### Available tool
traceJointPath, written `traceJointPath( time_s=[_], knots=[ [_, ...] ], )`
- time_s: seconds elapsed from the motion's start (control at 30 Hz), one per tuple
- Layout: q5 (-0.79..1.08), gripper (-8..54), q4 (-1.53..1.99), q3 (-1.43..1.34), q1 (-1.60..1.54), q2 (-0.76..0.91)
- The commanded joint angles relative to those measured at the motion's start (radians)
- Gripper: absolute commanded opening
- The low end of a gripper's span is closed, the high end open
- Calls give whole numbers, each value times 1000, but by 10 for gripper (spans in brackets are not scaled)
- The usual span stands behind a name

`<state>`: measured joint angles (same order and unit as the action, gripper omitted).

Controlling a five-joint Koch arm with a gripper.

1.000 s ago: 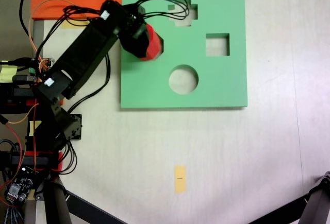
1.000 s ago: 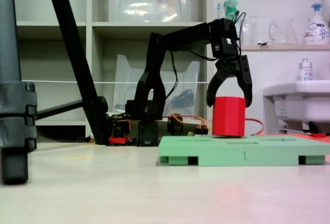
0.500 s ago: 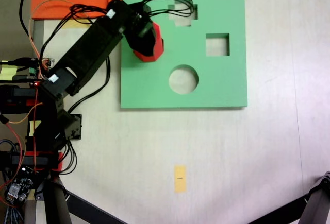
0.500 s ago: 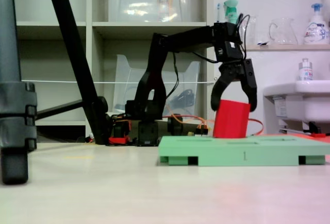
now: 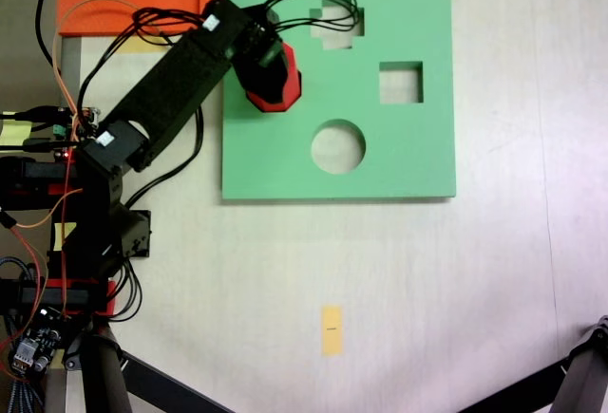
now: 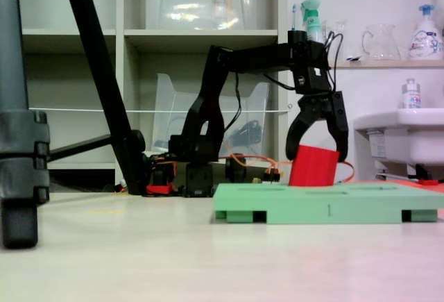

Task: Put the octagonal pillar block into the corresponding hole

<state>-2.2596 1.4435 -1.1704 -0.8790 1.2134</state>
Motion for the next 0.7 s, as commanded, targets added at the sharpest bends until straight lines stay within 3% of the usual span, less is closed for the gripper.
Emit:
traceJointPath(
  time_s=[0.0, 0.03, 0.3, 0.43, 0.57, 0.67],
  knots=[
    [-11, 450, -28, 9, -17, 26],
    [-15, 521, -32, 11, -17, 29],
    [11, 526, -6, -8, -18, 153],
    [426, 520, 61, -66, 75, 423],
    [1089, 519, 20, -103, 201, 594],
    [1373, 480, -126, -230, 350, 730]
  ],
)
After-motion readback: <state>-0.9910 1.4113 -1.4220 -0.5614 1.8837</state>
